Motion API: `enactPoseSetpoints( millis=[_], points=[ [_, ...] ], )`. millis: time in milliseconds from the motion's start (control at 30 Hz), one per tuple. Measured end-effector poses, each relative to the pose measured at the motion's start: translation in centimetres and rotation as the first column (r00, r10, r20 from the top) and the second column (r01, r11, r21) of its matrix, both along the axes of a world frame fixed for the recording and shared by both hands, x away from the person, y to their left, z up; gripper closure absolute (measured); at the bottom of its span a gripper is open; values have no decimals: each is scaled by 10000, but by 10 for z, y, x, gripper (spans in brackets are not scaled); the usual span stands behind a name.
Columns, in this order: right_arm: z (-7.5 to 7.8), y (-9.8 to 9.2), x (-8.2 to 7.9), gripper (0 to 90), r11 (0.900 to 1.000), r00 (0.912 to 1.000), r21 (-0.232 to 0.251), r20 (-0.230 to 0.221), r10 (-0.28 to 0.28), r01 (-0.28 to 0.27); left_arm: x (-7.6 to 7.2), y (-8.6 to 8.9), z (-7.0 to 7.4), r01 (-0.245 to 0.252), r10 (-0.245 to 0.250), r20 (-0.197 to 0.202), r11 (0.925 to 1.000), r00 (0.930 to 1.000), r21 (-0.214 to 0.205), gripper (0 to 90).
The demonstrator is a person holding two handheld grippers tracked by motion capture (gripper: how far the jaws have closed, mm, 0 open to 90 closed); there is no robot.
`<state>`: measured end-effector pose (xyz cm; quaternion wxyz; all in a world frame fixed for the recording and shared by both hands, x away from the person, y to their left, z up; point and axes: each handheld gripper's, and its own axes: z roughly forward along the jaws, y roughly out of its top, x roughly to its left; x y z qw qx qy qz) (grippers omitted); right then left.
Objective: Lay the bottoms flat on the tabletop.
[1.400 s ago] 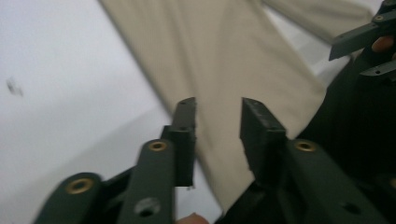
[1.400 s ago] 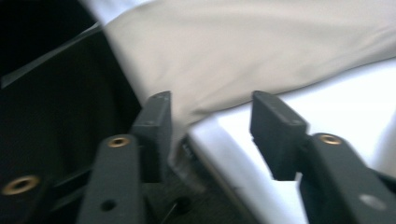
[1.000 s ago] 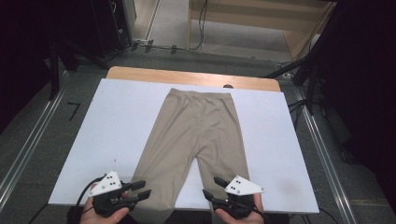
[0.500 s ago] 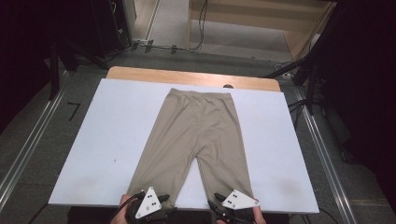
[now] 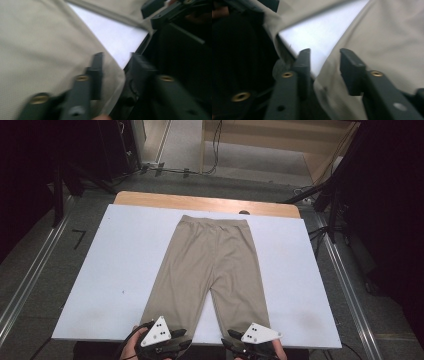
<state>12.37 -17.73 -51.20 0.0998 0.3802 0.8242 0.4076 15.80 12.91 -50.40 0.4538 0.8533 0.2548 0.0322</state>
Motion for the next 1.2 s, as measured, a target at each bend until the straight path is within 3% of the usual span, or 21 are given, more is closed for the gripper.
enactPoseSetpoints(
  millis=[167, 267, 367, 533, 633, 767, 967, 1133, 1200],
  points=[
    [17, -23, 7, 352, 9977, 9952, 514, 850, -489, 447, 13, 21, 12, -348, 358, 99, 9954, 9993, -892, 318],
    [26, -38, 15, 257, 9930, 9862, 721, 1300, -1021, 933, 25, 33, 17, -669, 720, 399, 9910, 9966, -1159, 194],
    [36, -56, 24, 186, 9842, 9780, 1222, 1494, -1459, 1282, 35, 46, 24, -874, 978, 593, 9837, 9934, -1572, 131],
    [46, -83, 37, 86, 9777, 9652, 1412, 1890, -1809, 1556, 51, 71, 33, -1057, 1287, 1008, 9727, 9866, -2067, 77],
    [47, -101, 46, 13, 9713, 9569, 1515, 1988, -2118, 1835, 62, 87, 36, -1150, 1455, 1162, 9650, 9825, -2357, 0],
    [43, -126, 54, 0, 9617, 9459, 1633, 2053, -2513, 2201, 74, 104, 36, -1395, 1786, 1418, 9583, 9736, -2493, 0],
    [31, -157, 60, 0, 9475, 9302, 1734, 2088, -3018, 2685, 92, 131, 24, -1786, 2129, 1305, 9558, 9683, -2337, 0],
    [19, -178, 62, 0, 9288, 9154, 1935, 1952, -3521, 3160, 99, 154, 16, -2141, 2481, 1201, 9463, 9613, -2421, 0],
    [14, -186, 63, 0, 9216, 9084, 1938, 1917, -3717, 3362, 101, 163, 15, -2315, 2671, 1076, 9363, 9576, -2642, 0]
  ],
)
